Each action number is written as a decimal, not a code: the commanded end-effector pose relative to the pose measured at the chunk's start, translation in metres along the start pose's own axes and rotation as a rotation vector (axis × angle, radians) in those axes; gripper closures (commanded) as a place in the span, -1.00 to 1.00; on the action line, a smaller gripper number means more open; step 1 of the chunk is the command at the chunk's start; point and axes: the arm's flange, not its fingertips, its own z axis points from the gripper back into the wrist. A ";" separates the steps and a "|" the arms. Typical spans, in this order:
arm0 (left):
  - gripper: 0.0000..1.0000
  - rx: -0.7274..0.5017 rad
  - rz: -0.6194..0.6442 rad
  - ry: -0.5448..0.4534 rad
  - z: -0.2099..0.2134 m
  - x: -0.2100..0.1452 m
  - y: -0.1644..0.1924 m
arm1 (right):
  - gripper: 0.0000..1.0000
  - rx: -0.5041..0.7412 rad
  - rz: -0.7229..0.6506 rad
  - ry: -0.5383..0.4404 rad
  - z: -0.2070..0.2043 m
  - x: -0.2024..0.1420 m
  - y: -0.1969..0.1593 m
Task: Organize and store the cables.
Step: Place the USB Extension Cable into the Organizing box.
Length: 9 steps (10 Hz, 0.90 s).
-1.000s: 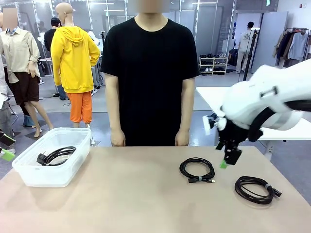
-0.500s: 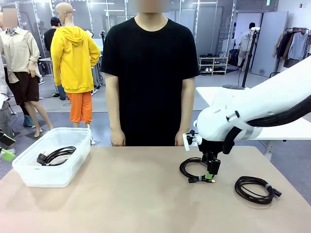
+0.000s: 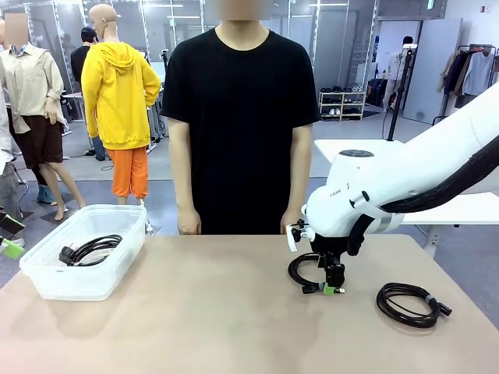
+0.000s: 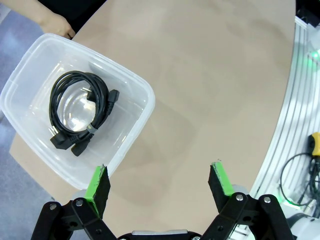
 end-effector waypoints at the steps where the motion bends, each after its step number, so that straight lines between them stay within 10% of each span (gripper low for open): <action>1: -1.00 0.001 0.007 0.011 0.000 0.001 -0.001 | -1.00 -0.013 -0.027 0.031 -0.011 0.006 -0.008; 3: -1.00 0.001 0.007 0.011 0.000 0.001 -0.001 | -1.00 0.003 -0.024 0.040 -0.018 0.009 -0.006; 4: -1.00 0.001 0.007 0.011 0.000 0.001 -0.001 | -0.73 0.005 -0.025 0.048 -0.020 0.010 -0.007; 5: -1.00 0.001 0.007 0.011 0.000 0.001 -0.001 | 0.06 0.008 -0.028 0.045 -0.021 0.010 -0.007; 7: -1.00 0.001 0.007 0.011 0.000 0.001 -0.001 | 1.00 0.016 -0.029 0.051 -0.022 0.011 -0.007; 8: -1.00 0.001 0.007 0.011 0.000 0.001 -0.001 | 0.51 0.020 -0.027 0.048 -0.022 0.012 -0.006; 9: -1.00 0.001 0.007 0.011 0.000 0.001 -0.001 | 1.00 0.018 -0.021 0.058 -0.022 0.013 -0.005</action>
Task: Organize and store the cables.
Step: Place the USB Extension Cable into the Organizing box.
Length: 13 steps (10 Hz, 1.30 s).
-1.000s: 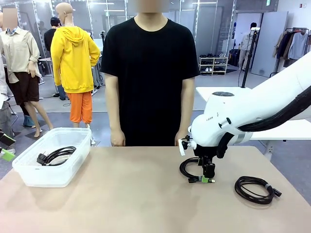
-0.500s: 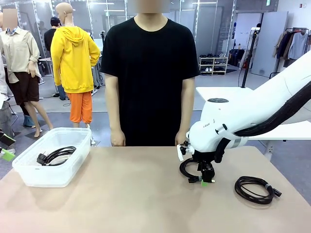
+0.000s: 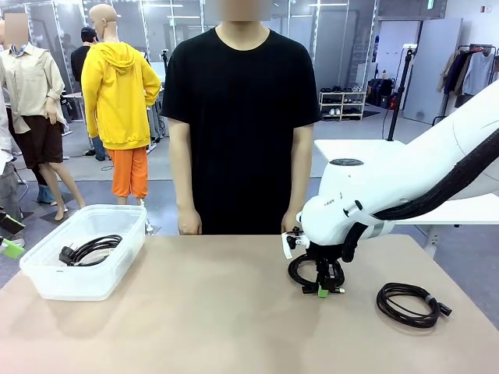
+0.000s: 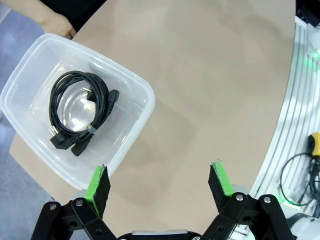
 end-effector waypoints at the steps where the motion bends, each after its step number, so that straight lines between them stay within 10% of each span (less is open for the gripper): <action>1: -1.00 0.001 0.007 0.011 0.000 0.001 -0.001 | 1.00 -0.002 -0.016 0.034 0.002 0.006 -0.002; 9: -1.00 0.001 0.007 0.011 0.000 0.001 -0.001 | 1.00 -0.035 -0.037 0.044 0.097 0.027 0.020; 13: -1.00 0.001 0.007 0.011 0.000 0.001 -0.001 | 1.00 -0.035 0.009 -0.026 0.118 0.094 0.046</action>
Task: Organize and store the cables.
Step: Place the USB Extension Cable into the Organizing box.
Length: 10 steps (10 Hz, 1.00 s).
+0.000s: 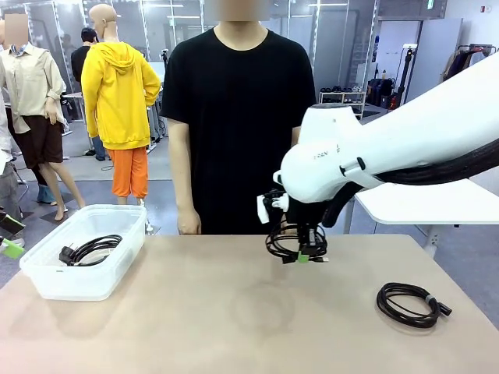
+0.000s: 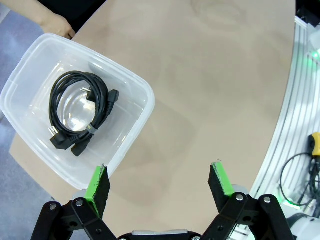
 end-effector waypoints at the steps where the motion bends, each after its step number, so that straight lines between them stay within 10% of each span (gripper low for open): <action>1: -1.00 0.001 0.007 0.011 0.000 0.001 -0.001 | 1.00 0.006 -0.017 -0.020 -0.006 0.038 0.006; 10: -1.00 0.001 0.007 0.011 0.000 0.001 -0.001 | 1.00 0.050 0.027 -0.087 -0.091 0.122 0.061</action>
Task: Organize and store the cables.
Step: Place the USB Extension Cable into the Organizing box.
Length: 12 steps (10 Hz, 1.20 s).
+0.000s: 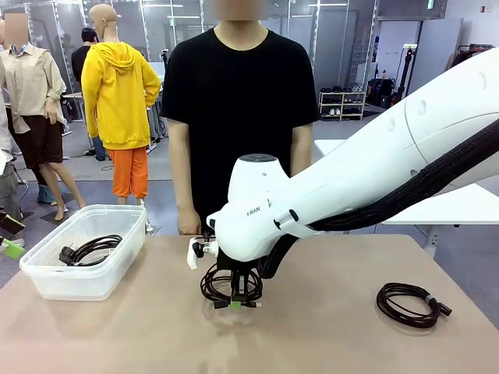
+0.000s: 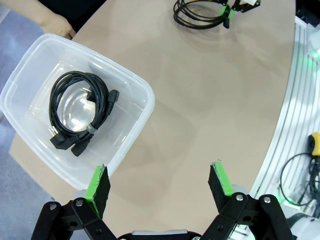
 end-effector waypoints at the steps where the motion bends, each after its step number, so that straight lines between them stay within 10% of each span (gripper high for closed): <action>1: -1.00 0.001 0.007 0.011 0.000 0.001 -0.001 | 1.00 -0.003 -0.036 0.010 -0.005 -0.001 0.007; 4: -1.00 0.001 0.007 0.011 0.000 0.001 -0.001 | 1.00 0.045 -0.033 0.038 -0.013 -0.006 0.009; 9: -1.00 0.001 0.007 0.011 0.000 0.001 -0.001 | -0.68 0.038 -0.058 0.015 -0.001 -0.018 0.006; 12: -1.00 0.001 0.007 0.011 0.000 0.001 -0.001 | -1.00 -0.017 -0.096 -0.068 0.042 -0.051 0.008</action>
